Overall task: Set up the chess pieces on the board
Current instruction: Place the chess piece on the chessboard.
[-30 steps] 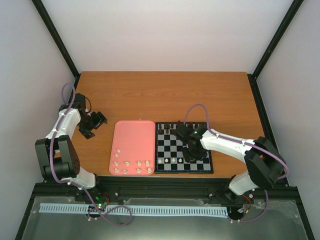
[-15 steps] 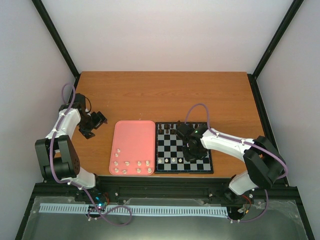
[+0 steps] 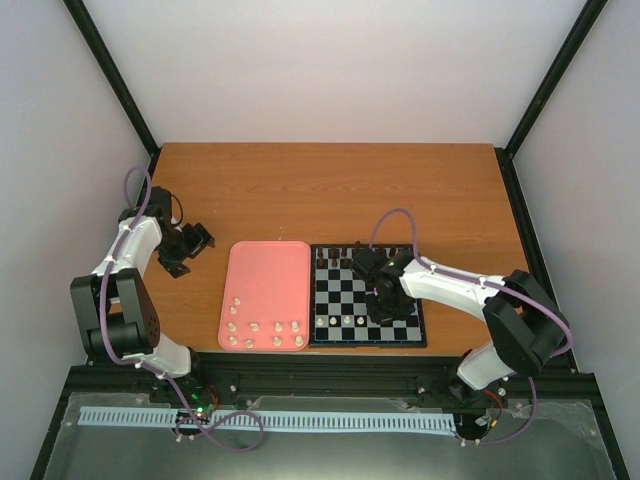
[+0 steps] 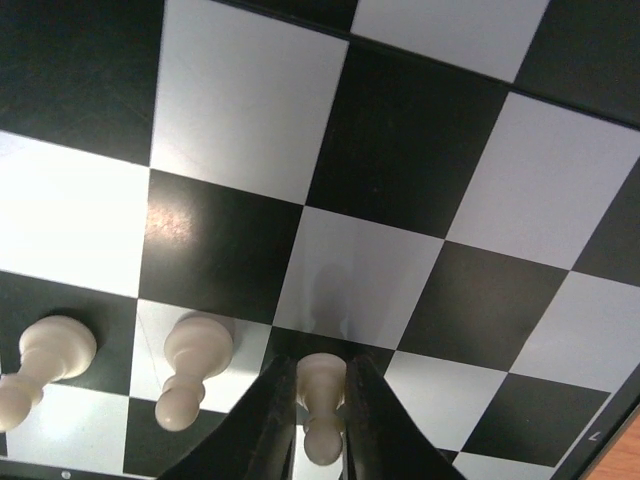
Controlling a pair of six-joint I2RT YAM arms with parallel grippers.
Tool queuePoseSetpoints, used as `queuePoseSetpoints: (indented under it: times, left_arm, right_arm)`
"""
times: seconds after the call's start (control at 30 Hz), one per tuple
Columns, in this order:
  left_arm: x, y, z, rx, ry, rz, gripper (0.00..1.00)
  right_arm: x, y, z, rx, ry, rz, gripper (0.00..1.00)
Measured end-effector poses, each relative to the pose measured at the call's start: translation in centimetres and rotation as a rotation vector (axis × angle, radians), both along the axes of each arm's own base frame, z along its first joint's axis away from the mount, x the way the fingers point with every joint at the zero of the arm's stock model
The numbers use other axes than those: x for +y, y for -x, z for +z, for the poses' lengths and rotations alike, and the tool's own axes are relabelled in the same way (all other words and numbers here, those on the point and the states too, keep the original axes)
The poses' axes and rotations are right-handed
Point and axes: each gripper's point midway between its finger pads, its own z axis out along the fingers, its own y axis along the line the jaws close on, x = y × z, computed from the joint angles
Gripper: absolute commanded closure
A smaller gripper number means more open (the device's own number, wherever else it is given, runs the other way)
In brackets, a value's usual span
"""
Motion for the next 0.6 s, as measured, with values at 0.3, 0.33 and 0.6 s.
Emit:
queuePoseSetpoints:
  times: [0.3, 0.33, 0.6]
  left_arm:
    - [0.0, 0.0, -0.1, 0.004, 0.001, 0.000, 0.00]
    - [0.0, 0.0, -0.1, 0.004, 0.001, 0.000, 0.00]
    - [0.0, 0.0, -0.1, 0.004, 0.002, 0.000, 0.00]
  right_arm:
    - [-0.1, 0.1, -0.2, 0.008, 0.007, -0.001, 0.76]
    - [-0.2, 0.1, -0.2, 0.006, 0.011, -0.002, 0.75]
    - [-0.2, -1.4, 1.6, -0.046, 0.042, -0.008, 0.69]
